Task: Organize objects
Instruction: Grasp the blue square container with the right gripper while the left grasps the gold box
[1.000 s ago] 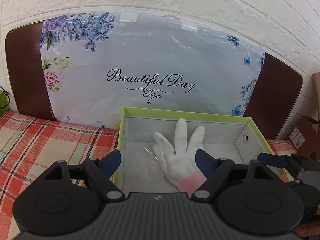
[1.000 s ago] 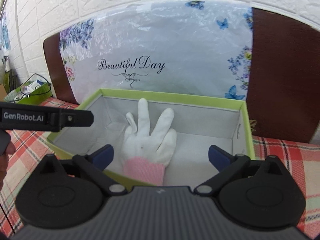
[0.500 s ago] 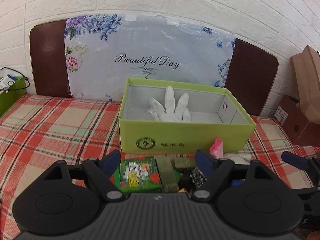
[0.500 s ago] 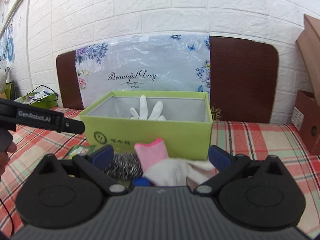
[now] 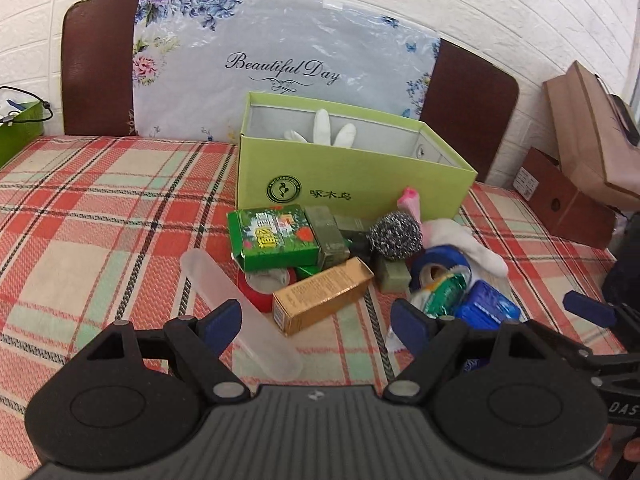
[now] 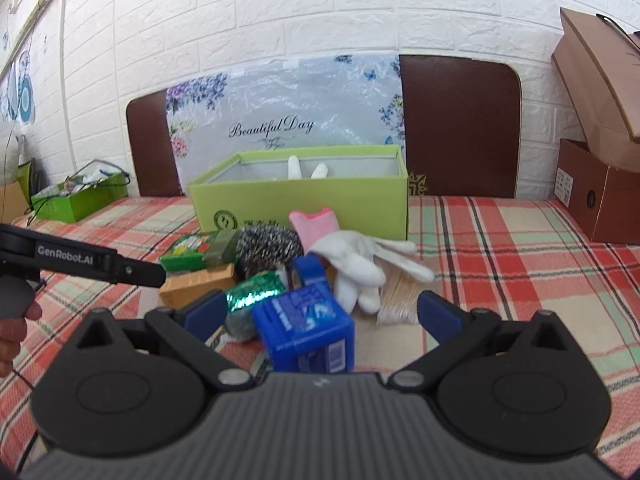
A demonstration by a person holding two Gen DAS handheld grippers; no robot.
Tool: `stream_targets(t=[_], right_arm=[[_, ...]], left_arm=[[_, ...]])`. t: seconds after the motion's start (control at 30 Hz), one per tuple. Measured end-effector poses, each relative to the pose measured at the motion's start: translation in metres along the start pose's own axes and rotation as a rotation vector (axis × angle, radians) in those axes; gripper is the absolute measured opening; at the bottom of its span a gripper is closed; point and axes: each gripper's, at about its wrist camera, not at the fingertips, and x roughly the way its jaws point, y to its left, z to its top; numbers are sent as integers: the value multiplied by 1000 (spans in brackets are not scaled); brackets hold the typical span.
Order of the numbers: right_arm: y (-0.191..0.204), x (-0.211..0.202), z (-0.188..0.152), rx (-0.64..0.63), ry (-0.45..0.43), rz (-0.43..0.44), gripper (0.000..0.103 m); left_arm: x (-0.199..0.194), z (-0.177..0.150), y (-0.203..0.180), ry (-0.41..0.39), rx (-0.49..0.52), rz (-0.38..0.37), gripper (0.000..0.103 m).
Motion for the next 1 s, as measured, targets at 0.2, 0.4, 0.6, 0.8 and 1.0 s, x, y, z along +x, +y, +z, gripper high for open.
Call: stream_targets(t=[0.2, 0.4, 0.6, 0.8, 1.0], right_arm=[[11, -6, -2, -40, -6, 17, 103], [16, 11, -5, -85, 33, 39, 102], [14, 37, -6, -78, 89, 54, 93], [8, 39, -8, -41, 139, 56, 64], [8, 17, -12, -47, 187, 121, 64]], left_arm=[[-9, -1, 1, -35, 16, -85, 84], [19, 12, -2, -8, 79, -129, 84], [53, 11, 1, 73, 115, -110, 84], [44, 3, -10, 78, 174, -115, 68], [32, -7, -24, 79, 182, -166, 68]])
